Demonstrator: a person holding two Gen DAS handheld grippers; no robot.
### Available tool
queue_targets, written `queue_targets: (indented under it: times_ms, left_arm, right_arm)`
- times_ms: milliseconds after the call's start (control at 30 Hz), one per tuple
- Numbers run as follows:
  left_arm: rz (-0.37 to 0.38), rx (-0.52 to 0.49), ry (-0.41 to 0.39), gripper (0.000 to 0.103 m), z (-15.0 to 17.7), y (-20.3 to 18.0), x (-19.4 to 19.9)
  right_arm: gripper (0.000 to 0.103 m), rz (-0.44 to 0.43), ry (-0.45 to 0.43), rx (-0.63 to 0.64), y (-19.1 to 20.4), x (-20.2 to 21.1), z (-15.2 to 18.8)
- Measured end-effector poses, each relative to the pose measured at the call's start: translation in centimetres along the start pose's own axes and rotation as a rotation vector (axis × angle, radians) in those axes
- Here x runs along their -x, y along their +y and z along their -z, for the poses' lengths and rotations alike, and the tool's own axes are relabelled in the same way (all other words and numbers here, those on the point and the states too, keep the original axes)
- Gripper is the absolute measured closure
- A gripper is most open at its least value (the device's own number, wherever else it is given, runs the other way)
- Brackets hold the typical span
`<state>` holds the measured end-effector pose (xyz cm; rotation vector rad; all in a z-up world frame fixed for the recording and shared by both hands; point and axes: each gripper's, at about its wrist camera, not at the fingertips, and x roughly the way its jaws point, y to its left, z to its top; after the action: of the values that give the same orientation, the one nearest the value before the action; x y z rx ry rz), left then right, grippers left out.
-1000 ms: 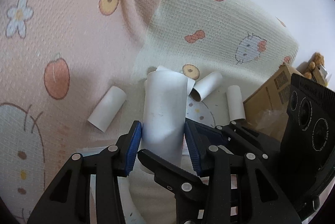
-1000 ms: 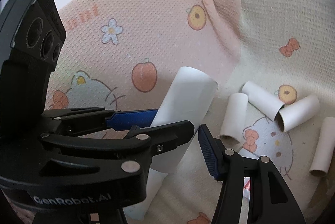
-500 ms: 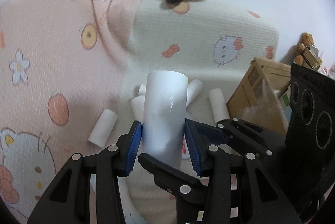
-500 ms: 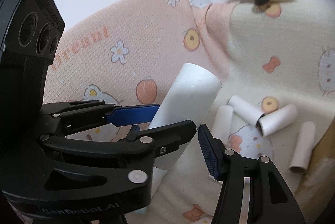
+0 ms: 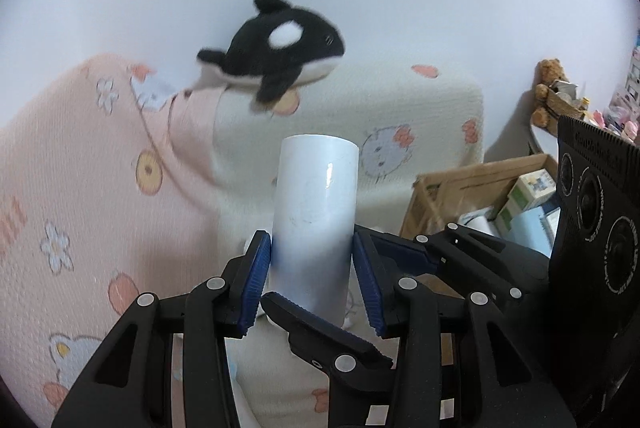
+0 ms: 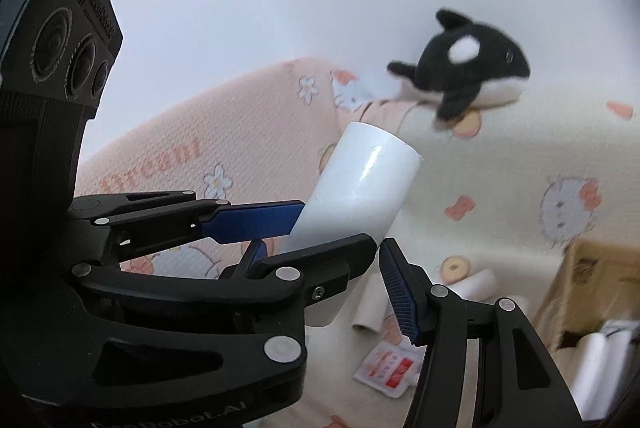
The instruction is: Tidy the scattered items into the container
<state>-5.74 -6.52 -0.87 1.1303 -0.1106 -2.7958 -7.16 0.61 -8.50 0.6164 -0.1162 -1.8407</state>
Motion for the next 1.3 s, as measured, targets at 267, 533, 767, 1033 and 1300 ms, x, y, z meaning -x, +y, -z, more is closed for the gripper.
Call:
queue_targets:
  times_ms: [267,533,767,1033,1300]
  left_arm:
    - [0.021,-0.056,-0.016,0.057,-2.2,-3.3,0.8]
    - [0.091,-0.085,0.011,0.057,-4.3,-6.4,0.0]
    - [0.091,-0.123,0.019,0.057,-5.6,-9.3,-0.1]
    - [0.125,-0.152,0.048,0.057,-6.5,-12.6,-1.0]
    - [0.204,-0.116,0.207,0.057,-4.8,-15.1,-5.5]
  right_arm:
    - [0.047,0.044,-0.065,0.015,-1.3,3.1,-1.8]
    - [0.047,0.092,-0.070,0.016,-3.8,5.9,-2.9]
    - [0.047,0.149,-0.075,0.041,-5.3,8.0,-3.6]
    - [0.042,0.175,-0.072,0.014,-7.8,10.1,-3.8]
    - [0.042,0.216,0.055,-0.018,-11.0,10.0,-1.5]
